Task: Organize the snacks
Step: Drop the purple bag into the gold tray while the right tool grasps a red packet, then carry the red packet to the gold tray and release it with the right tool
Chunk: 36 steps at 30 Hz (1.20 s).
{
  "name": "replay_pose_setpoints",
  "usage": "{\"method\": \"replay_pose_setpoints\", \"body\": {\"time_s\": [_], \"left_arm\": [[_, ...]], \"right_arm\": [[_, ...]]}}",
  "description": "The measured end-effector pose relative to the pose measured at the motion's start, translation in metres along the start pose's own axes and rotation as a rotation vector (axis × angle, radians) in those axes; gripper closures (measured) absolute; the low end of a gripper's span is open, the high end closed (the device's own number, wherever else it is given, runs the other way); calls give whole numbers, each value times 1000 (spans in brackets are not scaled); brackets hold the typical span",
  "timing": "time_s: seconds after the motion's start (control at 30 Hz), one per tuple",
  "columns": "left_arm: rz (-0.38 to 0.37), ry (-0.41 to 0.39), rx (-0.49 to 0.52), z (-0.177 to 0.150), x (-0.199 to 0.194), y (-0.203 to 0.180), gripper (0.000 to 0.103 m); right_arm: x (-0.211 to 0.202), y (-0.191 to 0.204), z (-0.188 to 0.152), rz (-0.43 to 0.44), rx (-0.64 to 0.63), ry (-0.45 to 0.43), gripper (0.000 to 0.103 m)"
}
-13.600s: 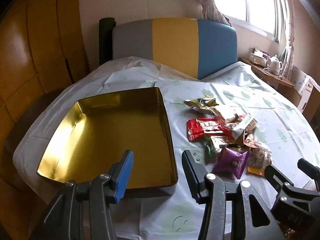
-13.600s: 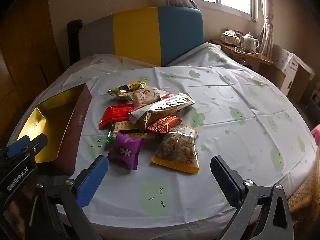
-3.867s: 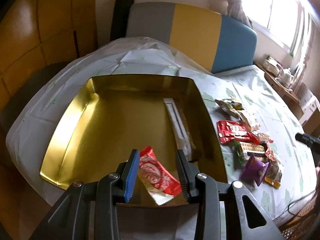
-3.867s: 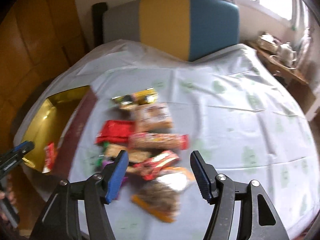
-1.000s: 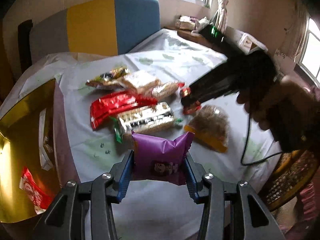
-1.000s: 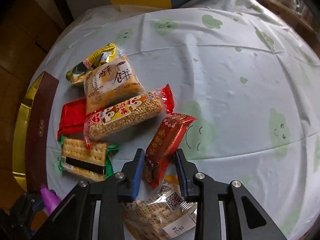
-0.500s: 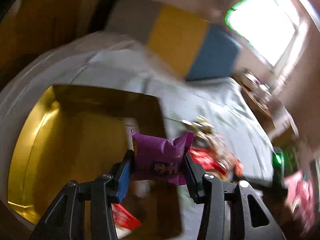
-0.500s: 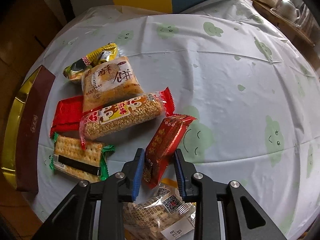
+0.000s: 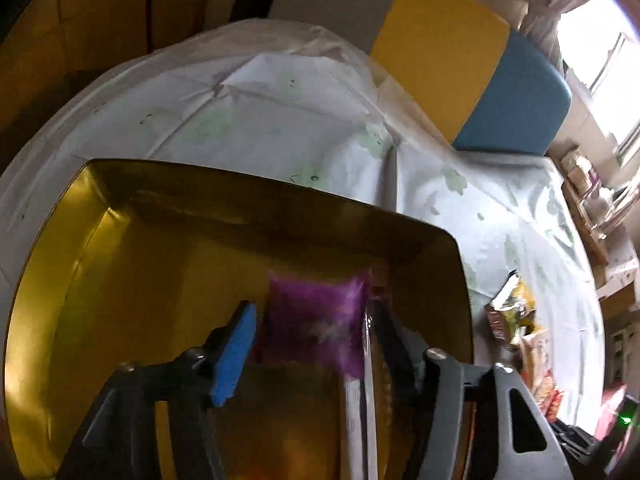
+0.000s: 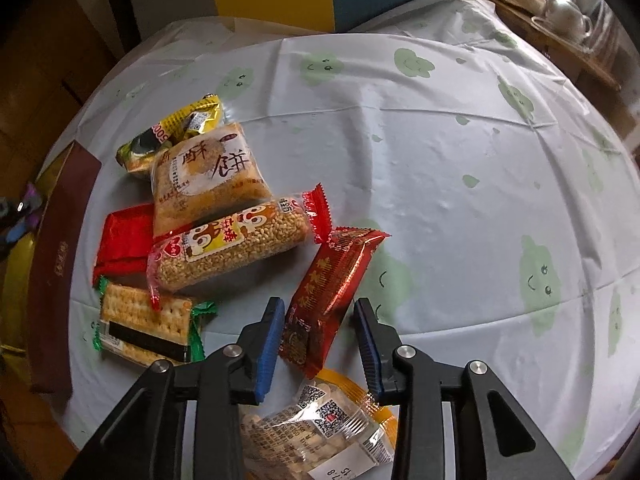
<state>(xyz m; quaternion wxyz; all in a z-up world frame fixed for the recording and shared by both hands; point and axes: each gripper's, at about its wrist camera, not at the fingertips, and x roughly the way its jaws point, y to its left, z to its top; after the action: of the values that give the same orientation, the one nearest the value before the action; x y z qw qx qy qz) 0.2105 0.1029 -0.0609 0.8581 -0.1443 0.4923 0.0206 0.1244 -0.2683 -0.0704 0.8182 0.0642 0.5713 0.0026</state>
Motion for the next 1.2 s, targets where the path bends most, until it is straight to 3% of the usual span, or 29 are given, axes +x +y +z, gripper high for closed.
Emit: {"method": "replay_pose_setpoints", "body": {"time_s": [0.3,0.63,1.0,1.2], "left_arm": [[39,-109,98,-15,-34,-18,29],[33,-148,140,-71,-76,-10,29],[69,-158,68,-106,-100,29,29],[45,-158,41,-115,-107,44,29]], "right_arm": [[3,3,-3,-16,-11,2,73],[-1,1,-5,-39,3,-9,76],[-17,-22,-3,-45,87,-57,79],[-12,-25,-3,-50,104,-33,79]]}}
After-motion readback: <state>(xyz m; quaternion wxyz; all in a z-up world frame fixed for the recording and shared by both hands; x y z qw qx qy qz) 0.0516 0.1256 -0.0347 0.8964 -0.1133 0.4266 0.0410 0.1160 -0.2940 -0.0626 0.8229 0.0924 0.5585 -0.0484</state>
